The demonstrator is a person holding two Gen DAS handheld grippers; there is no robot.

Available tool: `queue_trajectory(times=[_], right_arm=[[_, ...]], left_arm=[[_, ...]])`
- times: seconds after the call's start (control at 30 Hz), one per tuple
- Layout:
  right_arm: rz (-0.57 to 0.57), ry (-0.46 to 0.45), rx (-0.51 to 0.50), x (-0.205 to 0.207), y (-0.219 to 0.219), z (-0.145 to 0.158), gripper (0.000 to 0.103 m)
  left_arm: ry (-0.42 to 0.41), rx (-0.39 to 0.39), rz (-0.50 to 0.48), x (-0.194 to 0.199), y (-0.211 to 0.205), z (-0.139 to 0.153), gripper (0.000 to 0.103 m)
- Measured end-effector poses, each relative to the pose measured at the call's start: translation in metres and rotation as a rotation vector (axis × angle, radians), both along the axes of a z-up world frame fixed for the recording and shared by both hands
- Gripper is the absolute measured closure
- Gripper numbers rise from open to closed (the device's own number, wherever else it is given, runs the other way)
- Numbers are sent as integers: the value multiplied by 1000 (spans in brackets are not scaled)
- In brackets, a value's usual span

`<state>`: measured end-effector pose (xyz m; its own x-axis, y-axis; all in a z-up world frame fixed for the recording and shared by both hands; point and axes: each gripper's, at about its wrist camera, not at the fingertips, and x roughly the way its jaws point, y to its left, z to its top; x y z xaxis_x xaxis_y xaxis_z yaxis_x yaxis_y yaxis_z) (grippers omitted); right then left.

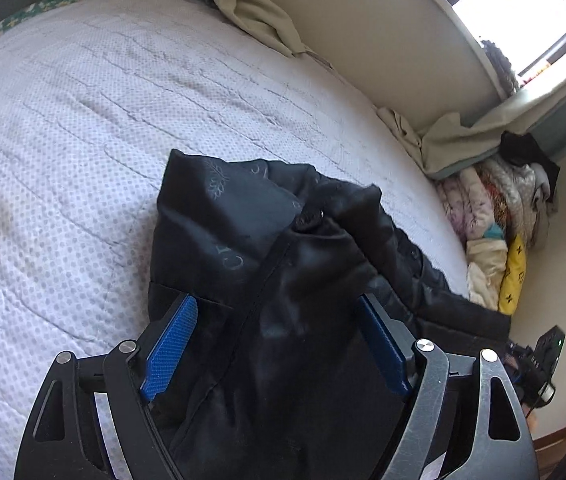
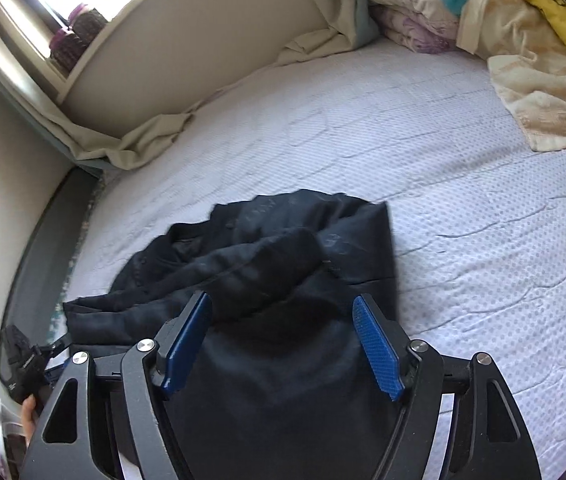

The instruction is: Fold large clothes

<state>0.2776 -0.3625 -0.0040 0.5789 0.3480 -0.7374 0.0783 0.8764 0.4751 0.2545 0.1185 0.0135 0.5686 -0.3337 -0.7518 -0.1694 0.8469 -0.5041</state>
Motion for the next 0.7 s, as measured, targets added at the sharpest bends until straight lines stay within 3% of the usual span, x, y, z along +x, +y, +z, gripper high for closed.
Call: queue_trajectory(times=[0.03, 0.1, 0.13, 0.17, 0.2, 0.23, 0.33, 0.47, 0.53, 0.7], right_arm=[[-6, 13, -20, 1, -2, -4, 30], [-3, 40, -24, 3, -6, -16, 30], [5, 49, -15, 3, -6, -19, 31], [26, 64, 5, 4, -5, -25, 34], [39, 69, 17, 3, -4, -28, 49], [42, 75, 13, 0, -4, -30, 62], [14, 81, -2, -8, -8, -32, 84], [-31, 131, 32, -13, -16, -46, 87], [-31, 148, 7, -13, -11, -56, 87], [-24, 125, 28, -9, -13, -88, 80]], left_arm=[[-2, 5, -10, -1, -2, 0, 31], [7, 6, -30, 0, -5, -2, 60], [11, 13, -40, 0, -6, -3, 66], [15, 14, -49, 1, -9, -3, 80], [19, 15, -57, -1, -10, -2, 85], [18, 25, -54, -3, -10, 0, 86], [27, 68, -7, -13, -8, 6, 89], [87, 0, 45, -21, 6, -11, 88], [119, -39, 64, -20, 12, -27, 83], [143, -217, 93, -15, 33, -58, 78]])
